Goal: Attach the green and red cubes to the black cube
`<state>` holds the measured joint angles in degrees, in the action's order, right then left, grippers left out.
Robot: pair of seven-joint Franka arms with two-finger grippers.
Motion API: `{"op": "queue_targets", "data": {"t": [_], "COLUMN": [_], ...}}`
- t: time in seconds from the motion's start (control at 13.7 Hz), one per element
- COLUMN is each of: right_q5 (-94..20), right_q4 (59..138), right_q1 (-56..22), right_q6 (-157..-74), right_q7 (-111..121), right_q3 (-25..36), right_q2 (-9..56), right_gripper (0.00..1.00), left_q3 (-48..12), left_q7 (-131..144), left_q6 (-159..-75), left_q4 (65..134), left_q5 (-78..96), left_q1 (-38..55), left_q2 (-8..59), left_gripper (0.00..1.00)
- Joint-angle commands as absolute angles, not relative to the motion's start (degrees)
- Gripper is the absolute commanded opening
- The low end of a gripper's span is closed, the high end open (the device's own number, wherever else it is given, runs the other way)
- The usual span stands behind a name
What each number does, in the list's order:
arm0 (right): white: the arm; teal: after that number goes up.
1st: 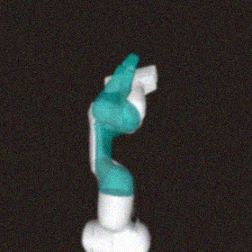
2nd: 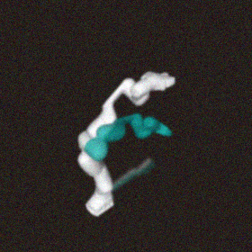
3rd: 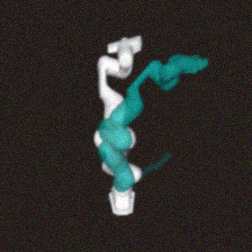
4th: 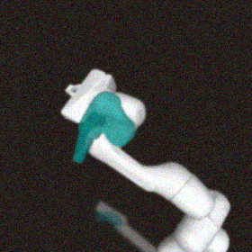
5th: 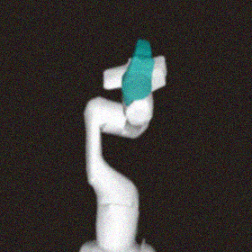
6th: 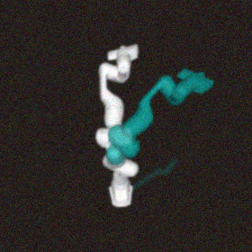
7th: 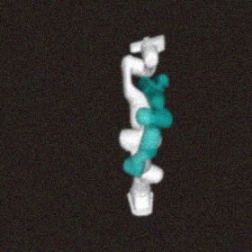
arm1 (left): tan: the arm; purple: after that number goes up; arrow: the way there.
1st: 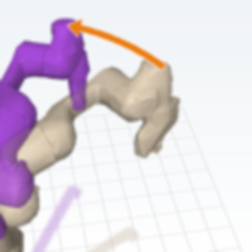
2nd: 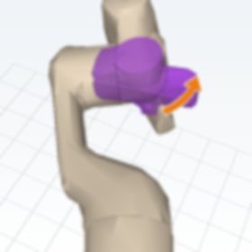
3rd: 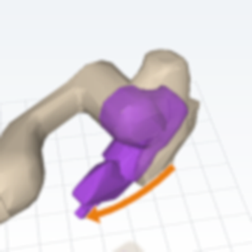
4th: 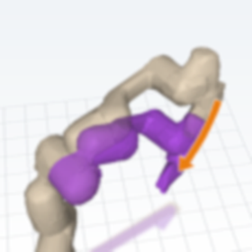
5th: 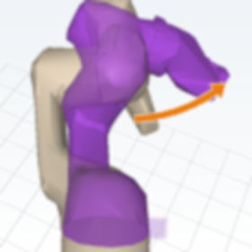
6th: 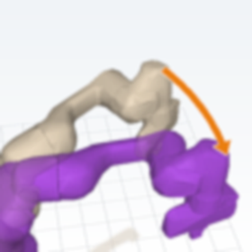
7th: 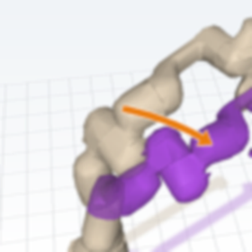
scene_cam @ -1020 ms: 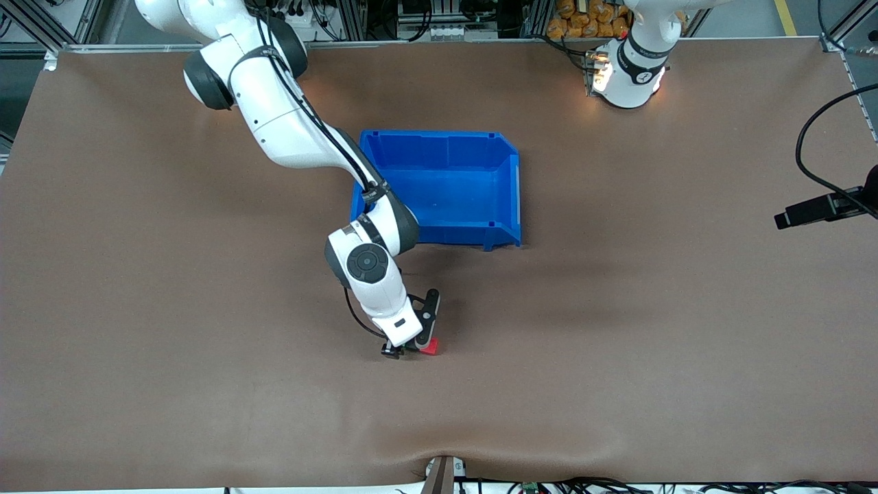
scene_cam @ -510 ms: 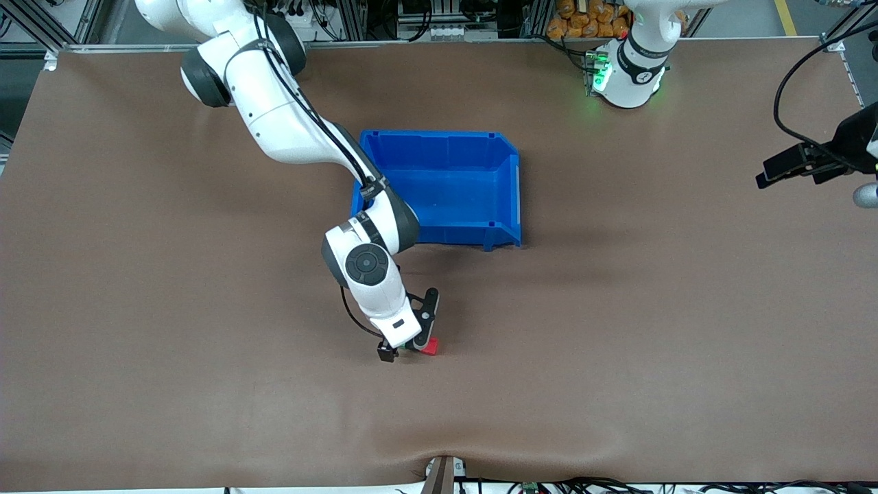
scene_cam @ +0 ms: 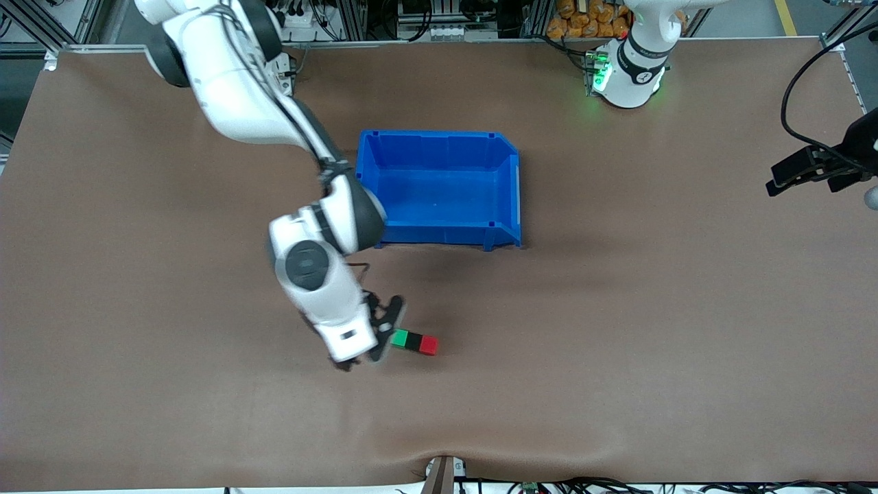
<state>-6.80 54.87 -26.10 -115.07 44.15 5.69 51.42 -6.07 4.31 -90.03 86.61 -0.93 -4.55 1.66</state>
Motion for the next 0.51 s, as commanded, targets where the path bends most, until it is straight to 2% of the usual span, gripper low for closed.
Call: {"op": "queue_targets", "data": {"t": [0.0, 0.15, 0.29, 0.44], "right_q5": [-10.3, -10.2, -10.2, -10.2], "right_q4": [56.6, 57.1, 59.7, 68.4], "right_q1": [-19.6, -15.9, -12.4, -9.7], "right_q6": [-110.3, -107.9, -105.9, -105.9], "right_q7": [44.4, 44.3, 44.3, 43.2], "right_q3": [4.7, 4.8, 4.8, 4.8], "right_q2": [45.6, 41.5, 36.4, 27.7], "right_gripper": [1.00, 1.00, 1.00, 1.00], "left_q3": [-7.6, -7.2, -7.5, -6.7], "left_q7": [4.7, 4.7, 4.4, 3.6], "left_q6": [-87.4, -82.6, -82.7, -83.4], "left_q4": [84.9, 85.0, 84.6, 84.6], "left_q5": [-1.2, -1.1, -0.8, 0.4], "left_q1": [-4.8, -4.9, -4.7, -5.0], "left_q2": [0.8, 0.1, 0.3, 0.7], "left_gripper": [1.00, 1.00, 1.00, 1.00]}}
